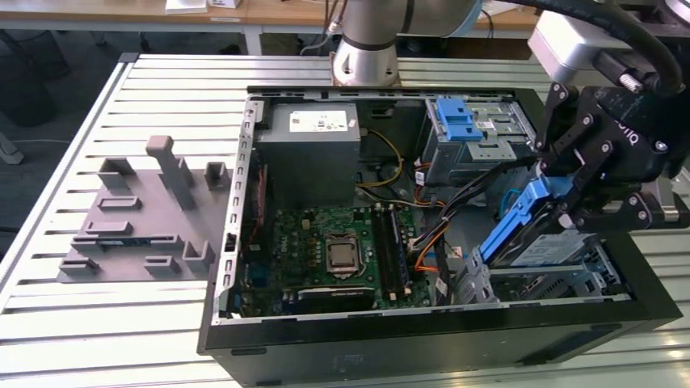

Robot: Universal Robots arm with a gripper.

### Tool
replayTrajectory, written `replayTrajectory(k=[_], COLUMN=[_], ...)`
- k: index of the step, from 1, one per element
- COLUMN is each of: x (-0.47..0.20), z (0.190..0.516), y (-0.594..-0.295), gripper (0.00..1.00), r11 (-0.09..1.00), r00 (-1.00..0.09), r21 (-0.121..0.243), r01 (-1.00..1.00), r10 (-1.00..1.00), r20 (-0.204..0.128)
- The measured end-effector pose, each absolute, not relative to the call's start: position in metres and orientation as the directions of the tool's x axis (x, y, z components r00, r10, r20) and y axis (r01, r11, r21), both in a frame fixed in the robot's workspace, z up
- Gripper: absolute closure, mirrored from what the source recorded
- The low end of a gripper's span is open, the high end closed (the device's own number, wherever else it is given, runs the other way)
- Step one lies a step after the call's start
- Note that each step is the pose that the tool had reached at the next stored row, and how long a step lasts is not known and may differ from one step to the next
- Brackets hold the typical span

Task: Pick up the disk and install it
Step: 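Insert the disk into the insertion slot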

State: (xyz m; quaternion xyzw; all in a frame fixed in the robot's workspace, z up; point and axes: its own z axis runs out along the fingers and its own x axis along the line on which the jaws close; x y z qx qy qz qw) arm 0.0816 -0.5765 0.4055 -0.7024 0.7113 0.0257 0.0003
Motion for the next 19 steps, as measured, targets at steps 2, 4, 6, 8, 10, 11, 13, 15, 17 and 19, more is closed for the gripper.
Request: replayTrajectory(k=[2,4,6,8,10,11,13,15,17,19], x=[0.082,0.082,0.082,0.082,0.082,0.082,0.082,0.082,0.082,0.082], z=[0.404,0.403,0.401,0.400,0.398,0.398,0.396,0.395,0.393,0.392], y=[-0.577,-0.577,-0.577,-0.577,-0.577,-0.577,-0.577,-0.577,-0.577,-0.577], gripper=[0.63,0.63,0.63,0.63,0.63,0.63,0.63,0.63,0.63,0.63], r11=[0.012,0.012,0.012,0.012,0.012,0.012,0.012,0.012,0.012,0.012], r00=[-0.013,-0.013,-0.013,-0.013,-0.013,-0.013,-0.013,-0.013,-0.013,-0.013], r21=[0.036,0.036,0.036,0.036,0.036,0.036,0.036,0.036,0.036,0.036], r01=[-0.999,-0.999,-0.999,-0.999,-0.999,-0.999,-0.999,-0.999,-0.999,-0.999], r10=[-0.999,-0.999,-0.999,-0.999,-0.999,-0.999,-0.999,-0.999,-0.999,-0.999], r20=[-0.037,-0.037,-0.037,-0.037,-0.037,-0.037,-0.037,-0.037,-0.037,-0.037])
